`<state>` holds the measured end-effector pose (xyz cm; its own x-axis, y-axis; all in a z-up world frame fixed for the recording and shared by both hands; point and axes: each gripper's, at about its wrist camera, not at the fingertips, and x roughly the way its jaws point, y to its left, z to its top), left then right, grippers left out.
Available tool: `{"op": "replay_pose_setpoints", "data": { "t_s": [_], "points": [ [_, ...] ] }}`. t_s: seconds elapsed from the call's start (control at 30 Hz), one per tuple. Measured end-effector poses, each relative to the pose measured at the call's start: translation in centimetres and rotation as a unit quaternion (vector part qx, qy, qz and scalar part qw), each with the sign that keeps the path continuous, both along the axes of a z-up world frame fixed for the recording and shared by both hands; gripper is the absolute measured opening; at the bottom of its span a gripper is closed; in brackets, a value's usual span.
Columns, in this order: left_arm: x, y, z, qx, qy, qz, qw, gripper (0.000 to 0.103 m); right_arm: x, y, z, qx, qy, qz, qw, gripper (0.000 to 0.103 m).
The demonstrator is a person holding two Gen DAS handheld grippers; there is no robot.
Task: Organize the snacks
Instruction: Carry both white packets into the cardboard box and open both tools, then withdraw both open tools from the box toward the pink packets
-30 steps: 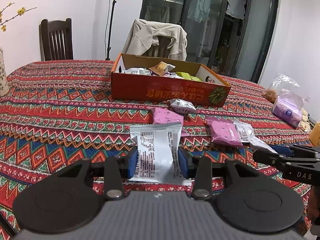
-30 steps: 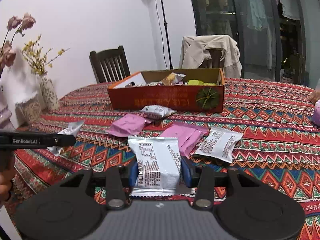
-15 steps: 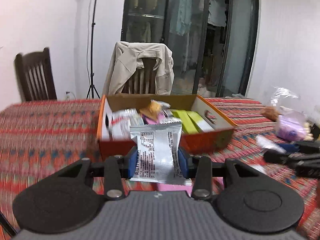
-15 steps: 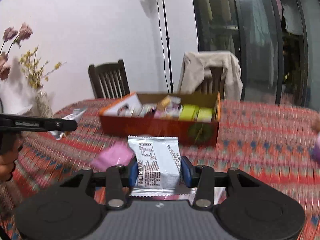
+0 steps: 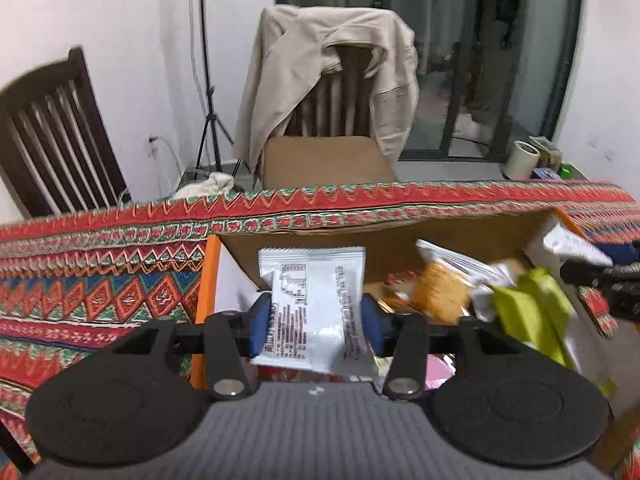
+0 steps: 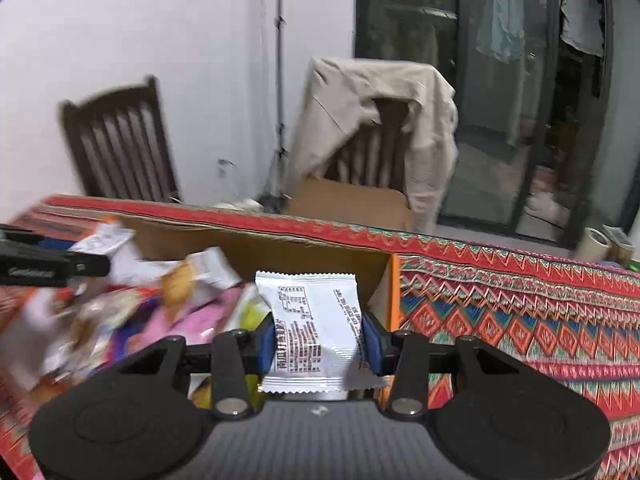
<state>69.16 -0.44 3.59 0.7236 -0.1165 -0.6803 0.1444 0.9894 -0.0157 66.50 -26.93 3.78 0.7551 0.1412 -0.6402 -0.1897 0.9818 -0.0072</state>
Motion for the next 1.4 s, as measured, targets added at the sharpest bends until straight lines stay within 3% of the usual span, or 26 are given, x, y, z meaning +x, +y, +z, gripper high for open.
{"op": "replay_pose_setpoints", "data": {
  "t_s": [0.03, 0.1, 0.2, 0.4, 0.53, 0.8, 1.03, 1.2, 1.4],
  "points": [
    [0.5, 0.4, -0.1, -0.005, 0.004, 0.013, 0.9999, 0.070, 1.1, 0.4, -0.6, -0.011, 0.011, -0.004, 1.000, 0.044],
    [0.3, 1.0, 0.3, -0.026, -0.007, 0.020, 0.9995, 0.073, 2.3, 0.9, -1.4, -0.024, 0.018, -0.010, 0.999, 0.060],
    [-0.5, 1.5, 1.0, -0.017, -0.025, 0.005, 0.9995, 0.080, 2.5, 1.1, -1.5, -0.014, 0.012, -0.010, 1.000, 0.068],
    [-3.3, 2.0, 3.0, -0.010, -0.036, 0.002, 0.9993, 0.079, 1.0, 0.9, -0.4, -0.022, -0.013, -0.002, 1.000, 0.071],
    [-7.8, 2.1, 5.8, -0.003, -0.068, -0.018, 0.9975, 0.080, -2.1, 0.2, 2.2, -0.019, -0.041, 0.007, 0.999, 0.073],
    [-19.8, 1.9, 9.4, -0.002, -0.134, -0.033, 0.9905, 0.086, -12.1, -2.3, 7.3, 0.000, -0.096, 0.017, 0.995, 0.081],
    [-33.3, 1.4, 9.3, 0.005, -0.207, -0.043, 0.9773, 0.101, -23.9, -3.4, 8.0, 0.020, -0.130, 0.041, 0.990, 0.091],
    [-40.4, 0.8, 6.1, 0.016, -0.200, -0.019, 0.9796, 0.102, -31.3, -3.8, 5.7, 0.035, -0.112, 0.053, 0.992, 0.093],
    [-46.1, 0.5, 1.9, -0.019, -0.158, -0.005, 0.9872, 0.103, -39.4, -3.0, 1.6, 0.034, -0.085, 0.042, 0.995, 0.093]
  ]
}}
